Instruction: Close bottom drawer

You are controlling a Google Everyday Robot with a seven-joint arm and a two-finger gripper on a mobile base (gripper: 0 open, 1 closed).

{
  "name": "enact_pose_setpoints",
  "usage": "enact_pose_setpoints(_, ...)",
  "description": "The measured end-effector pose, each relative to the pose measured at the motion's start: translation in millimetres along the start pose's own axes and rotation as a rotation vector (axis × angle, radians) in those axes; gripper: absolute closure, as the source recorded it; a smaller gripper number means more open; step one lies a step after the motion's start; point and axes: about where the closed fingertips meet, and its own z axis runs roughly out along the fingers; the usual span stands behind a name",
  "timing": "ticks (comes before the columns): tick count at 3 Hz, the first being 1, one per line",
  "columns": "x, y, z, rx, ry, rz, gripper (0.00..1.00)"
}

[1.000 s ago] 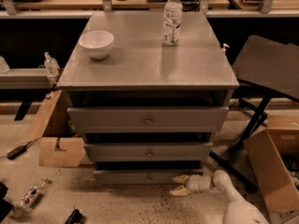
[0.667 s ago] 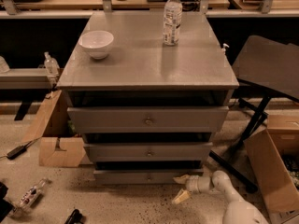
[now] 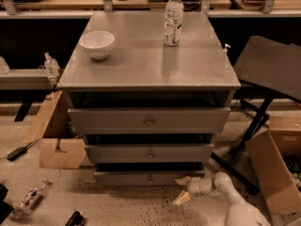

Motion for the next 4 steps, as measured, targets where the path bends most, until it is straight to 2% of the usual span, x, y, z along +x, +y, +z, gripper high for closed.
enact_pose_setpoints(3,0.2,3.7,4.7,-0.008,-0.002,0.002,0.75)
enact_pose_setpoints(4,-11.5,-16.0,15.4,-0.016,-0.020,-0.034,1.00)
